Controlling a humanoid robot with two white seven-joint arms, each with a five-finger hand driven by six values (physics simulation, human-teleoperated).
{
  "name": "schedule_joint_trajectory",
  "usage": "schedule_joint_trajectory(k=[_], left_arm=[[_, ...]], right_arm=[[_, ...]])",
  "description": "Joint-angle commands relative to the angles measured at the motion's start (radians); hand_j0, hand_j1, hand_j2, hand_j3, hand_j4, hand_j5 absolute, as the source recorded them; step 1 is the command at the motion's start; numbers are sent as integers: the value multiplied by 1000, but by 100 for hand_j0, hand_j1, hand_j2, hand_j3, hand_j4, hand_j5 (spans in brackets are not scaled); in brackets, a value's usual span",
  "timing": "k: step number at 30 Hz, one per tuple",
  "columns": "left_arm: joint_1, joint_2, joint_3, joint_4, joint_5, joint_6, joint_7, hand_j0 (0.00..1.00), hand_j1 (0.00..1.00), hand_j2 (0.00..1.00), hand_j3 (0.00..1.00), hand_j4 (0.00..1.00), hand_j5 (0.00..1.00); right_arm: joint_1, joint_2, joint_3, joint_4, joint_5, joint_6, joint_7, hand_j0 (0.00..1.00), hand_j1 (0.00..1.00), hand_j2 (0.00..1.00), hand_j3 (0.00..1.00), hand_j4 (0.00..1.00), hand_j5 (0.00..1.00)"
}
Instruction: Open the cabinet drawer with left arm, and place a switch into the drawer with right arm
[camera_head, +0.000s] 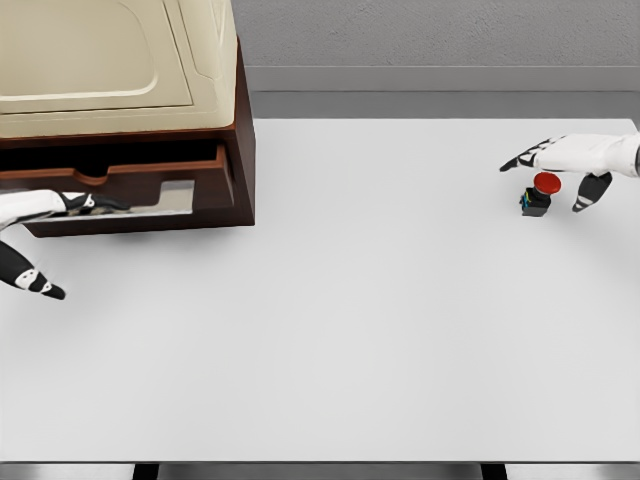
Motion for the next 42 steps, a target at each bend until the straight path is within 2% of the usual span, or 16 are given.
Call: schedule_joint_trajectory(k=[1,11,21,24,36,42], left_arm=[[0,16,-45,-7,-3,-74,-1,100,100,100,100,100,100],[0,76,-89,-7,16,-201,-15,100,100,100,100,100,100],[0,107,-99,-7,50,-235,-17,100,100,100,100,100,100],[-1,137,-128,-7,62,-307,-17,100,100,100,100,100,100],[0,162,-146,-7,66,-347,-17,100,100,100,100,100,100],[-1,163,-145,-4,105,-347,-17,100,100,100,100,100,100]], right_arm=[[0,0,8,0,-4,2,0,100,100,100,100,100,100],[0,4,14,0,-4,2,0,100,100,100,100,100,100],[0,4,28,11,-2,2,0,100,100,100,100,100,100],[0,2,28,12,-4,2,0,100,100,100,100,100,100],[-8,10,28,12,-4,2,0,100,100,100,100,100,100],[-9,11,28,28,-4,2,0,100,100,100,100,100,100]])
